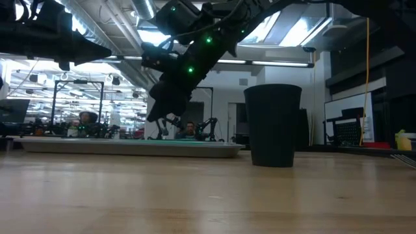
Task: Pick and place plate/cup/fork/spoon on tray
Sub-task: Put the black cup on the serving tray to the top left of the blue plate
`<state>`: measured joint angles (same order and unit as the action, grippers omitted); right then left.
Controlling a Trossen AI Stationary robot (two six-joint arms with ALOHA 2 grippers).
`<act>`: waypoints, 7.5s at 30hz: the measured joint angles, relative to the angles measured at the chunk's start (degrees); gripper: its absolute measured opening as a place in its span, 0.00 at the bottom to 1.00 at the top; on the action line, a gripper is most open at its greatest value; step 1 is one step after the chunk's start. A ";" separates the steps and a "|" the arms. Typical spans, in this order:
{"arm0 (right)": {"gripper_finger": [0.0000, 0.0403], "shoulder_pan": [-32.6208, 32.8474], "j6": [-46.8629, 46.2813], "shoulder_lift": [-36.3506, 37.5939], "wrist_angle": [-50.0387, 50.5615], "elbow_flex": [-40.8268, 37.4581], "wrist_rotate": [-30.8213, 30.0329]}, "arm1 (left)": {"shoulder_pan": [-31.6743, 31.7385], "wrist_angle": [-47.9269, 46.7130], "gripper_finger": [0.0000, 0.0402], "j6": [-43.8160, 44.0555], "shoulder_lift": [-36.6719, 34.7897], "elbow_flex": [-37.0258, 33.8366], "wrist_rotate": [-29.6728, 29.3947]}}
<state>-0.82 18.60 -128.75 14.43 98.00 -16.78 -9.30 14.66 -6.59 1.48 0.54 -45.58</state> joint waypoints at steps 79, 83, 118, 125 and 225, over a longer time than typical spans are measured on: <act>0.11 30.59 -106.13 25.79 72.49 -3.53 -18.41 | 0.02 4.39 0.05 9.23 1.26 1.36 14.71; 0.11 31.39 -109.19 25.70 66.21 -8.42 -11.33 | 0.02 4.48 0.05 9.48 1.26 2.35 15.19; 0.11 17.79 -115.23 28.35 73.16 -29.29 -15.51 | 0.02 0.66 0.05 5.22 37.54 24.31 16.42; 0.11 18.44 -111.26 28.35 67.29 -29.29 -13.07 | 0.02 1.20 0.05 6.52 36.77 24.59 16.40; 0.11 20.57 -89.58 14.51 -3.24 -32.59 -4.43 | 0.02 -3.96 0.05 8.99 42.88 24.50 25.27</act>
<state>19.75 -70.98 -114.24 11.19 65.41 -21.21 -9.28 10.70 2.40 44.36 25.04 -20.32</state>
